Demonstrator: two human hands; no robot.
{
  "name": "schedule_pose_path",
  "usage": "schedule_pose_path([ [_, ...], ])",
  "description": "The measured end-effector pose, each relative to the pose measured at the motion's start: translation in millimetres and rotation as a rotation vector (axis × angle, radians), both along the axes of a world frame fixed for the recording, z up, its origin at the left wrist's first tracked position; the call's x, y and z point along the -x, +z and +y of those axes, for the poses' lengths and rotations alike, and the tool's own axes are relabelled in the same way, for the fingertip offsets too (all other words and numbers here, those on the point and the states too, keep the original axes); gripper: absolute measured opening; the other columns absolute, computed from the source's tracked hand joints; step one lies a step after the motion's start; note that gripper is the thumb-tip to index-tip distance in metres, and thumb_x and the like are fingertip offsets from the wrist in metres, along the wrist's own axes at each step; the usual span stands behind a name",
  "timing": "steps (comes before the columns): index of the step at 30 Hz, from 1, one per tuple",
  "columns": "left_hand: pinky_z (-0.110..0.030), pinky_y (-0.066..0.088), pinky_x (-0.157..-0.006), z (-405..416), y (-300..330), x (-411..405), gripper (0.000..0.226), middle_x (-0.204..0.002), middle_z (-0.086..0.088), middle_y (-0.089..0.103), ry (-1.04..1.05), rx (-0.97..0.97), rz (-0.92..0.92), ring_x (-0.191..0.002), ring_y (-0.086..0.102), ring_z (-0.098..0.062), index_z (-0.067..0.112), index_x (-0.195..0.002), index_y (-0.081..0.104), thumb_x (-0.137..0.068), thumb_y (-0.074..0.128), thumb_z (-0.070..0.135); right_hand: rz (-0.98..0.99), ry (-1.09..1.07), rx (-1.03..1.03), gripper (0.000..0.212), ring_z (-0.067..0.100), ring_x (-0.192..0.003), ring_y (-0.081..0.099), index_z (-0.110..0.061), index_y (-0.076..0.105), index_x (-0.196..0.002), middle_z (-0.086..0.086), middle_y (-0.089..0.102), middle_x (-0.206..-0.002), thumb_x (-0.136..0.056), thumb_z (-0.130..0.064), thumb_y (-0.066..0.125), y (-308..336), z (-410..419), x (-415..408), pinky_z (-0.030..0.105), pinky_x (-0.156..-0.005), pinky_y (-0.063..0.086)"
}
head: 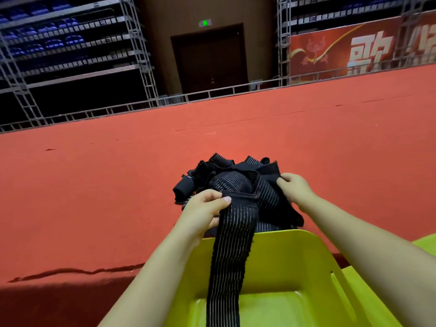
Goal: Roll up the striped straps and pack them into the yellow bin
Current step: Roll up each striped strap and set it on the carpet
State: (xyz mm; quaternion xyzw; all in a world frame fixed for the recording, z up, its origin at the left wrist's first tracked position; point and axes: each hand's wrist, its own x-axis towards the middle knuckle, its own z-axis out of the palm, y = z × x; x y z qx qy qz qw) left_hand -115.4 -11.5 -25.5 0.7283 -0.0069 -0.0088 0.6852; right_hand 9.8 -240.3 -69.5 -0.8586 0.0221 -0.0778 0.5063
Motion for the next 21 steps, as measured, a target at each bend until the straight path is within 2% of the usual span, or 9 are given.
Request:
schedule_pose_path([
  [3, -0.021, 0.051, -0.058, -17.4, 7.0, -20.2, 0.030, -0.129, 0.009, 0.055, -0.093, -0.086, 0.042, -0.072, 0.058, -0.008, 0.017, -0.067, 0.046, -0.090, 0.065, 0.010, -0.023, 0.068, 0.049, 0.027, 0.019, -0.083, 0.055, -0.014, 0.067, -0.108, 0.011, 0.069, -0.107, -0.095, -0.026, 0.047, 0.3, -1.7, 3.7, 0.029, -0.068, 0.037],
  [5, -0.021, 0.050, -0.056, -29.0, 8.8, -36.0, 0.029, -0.134, 0.011, 0.051, -0.098, -0.136, 0.062, -0.067, 0.052, -0.010, 0.017, -0.068, 0.047, -0.090, 0.066, 0.010, -0.045, 0.108, 0.057, 0.025, 0.020, -0.082, 0.056, -0.017, 0.067, -0.110, 0.008, 0.069, -0.104, -0.096, -0.026, 0.048, 2.7, -3.7, 6.8, 0.028, -0.064, 0.038],
  [6, -0.022, 0.049, -0.056, -34.8, 8.9, -43.2, 0.028, -0.130, 0.010, 0.053, -0.089, -0.141, 0.070, -0.060, 0.052, -0.008, 0.017, -0.070, 0.047, -0.090, 0.066, 0.010, -0.052, 0.127, 0.051, 0.025, 0.020, -0.078, 0.055, -0.018, 0.067, -0.110, 0.005, 0.068, -0.097, -0.097, -0.026, 0.048, 3.8, -4.8, 8.4, 0.026, -0.059, 0.037],
  [8, -0.022, 0.048, -0.055, -44.9, 6.9, -55.7, 0.025, -0.103, 0.007, 0.058, -0.076, -0.133, 0.088, -0.047, 0.051, -0.003, 0.017, -0.073, 0.048, -0.090, 0.066, 0.010, -0.064, 0.155, 0.038, 0.025, 0.015, -0.074, 0.053, -0.018, 0.068, -0.111, -0.002, 0.062, -0.092, -0.097, -0.026, 0.049, 6.1, -7.4, 11.7, 0.023, -0.054, 0.034],
  [11, -0.018, 0.045, -0.048, -56.8, 2.1, -63.5, 0.020, -0.070, 0.005, 0.052, -0.076, -0.142, 0.097, -0.042, 0.050, -0.001, 0.016, -0.076, 0.052, -0.089, 0.066, 0.009, -0.087, 0.182, 0.004, 0.023, 0.010, -0.076, 0.054, -0.018, 0.070, -0.107, -0.005, 0.064, -0.093, -0.096, -0.023, 0.050, 10.6, -9.8, 16.9, 0.022, -0.056, 0.036],
  [13, -0.017, 0.043, -0.046, -59.4, -4.6, -66.8, 0.016, -0.070, 0.003, 0.054, -0.039, -0.172, 0.085, -0.050, 0.052, -0.005, 0.015, -0.078, 0.057, -0.088, 0.068, 0.010, -0.111, 0.165, -0.022, 0.023, 0.011, -0.081, 0.059, -0.017, 0.072, -0.103, -0.004, 0.068, -0.093, -0.095, -0.020, 0.050, 12.4, -11.3, 17.0, 0.025, -0.064, 0.043],
  [15, -0.021, 0.046, -0.055, -56.8, -11.3, -69.4, 0.012, -0.083, -0.002, 0.059, 0.008, -0.194, 0.077, -0.069, 0.055, -0.013, 0.015, -0.081, 0.061, -0.086, 0.071, 0.013, -0.140, 0.062, -0.048, 0.023, 0.015, -0.080, 0.058, -0.017, 0.073, -0.093, -0.001, 0.069, -0.087, -0.094, -0.018, 0.050, 14.1, -14.4, 15.0, 0.028, -0.065, 0.042],
  [18, -0.026, 0.045, -0.061, -50.9, -14.6, -68.2, 0.011, -0.083, -0.002, 0.057, 0.063, -0.171, 0.072, -0.072, 0.050, -0.017, 0.015, -0.082, 0.062, -0.087, 0.071, 0.012, -0.162, -0.112, -0.202, 0.031, 0.017, -0.064, 0.042, -0.016, 0.060, -0.064, 0.001, 0.052, -0.062, -0.094, -0.017, 0.051, 17.6, -24.4, 9.2, 0.030, -0.053, 0.028],
  [21, -0.027, 0.043, -0.065, -46.4, -13.8, -65.7, 0.011, -0.080, -0.001, 0.058, 0.109, -0.136, 0.056, -0.073, 0.050, -0.016, 0.013, -0.082, 0.061, -0.088, 0.068, 0.009, -0.208, -0.207, -0.249, 0.035, 0.017, -0.062, 0.032, -0.013, 0.048, -0.057, 0.003, 0.038, -0.058, -0.092, -0.019, 0.052, 29.7, -33.9, 8.8, 0.032, -0.052, 0.020],
])
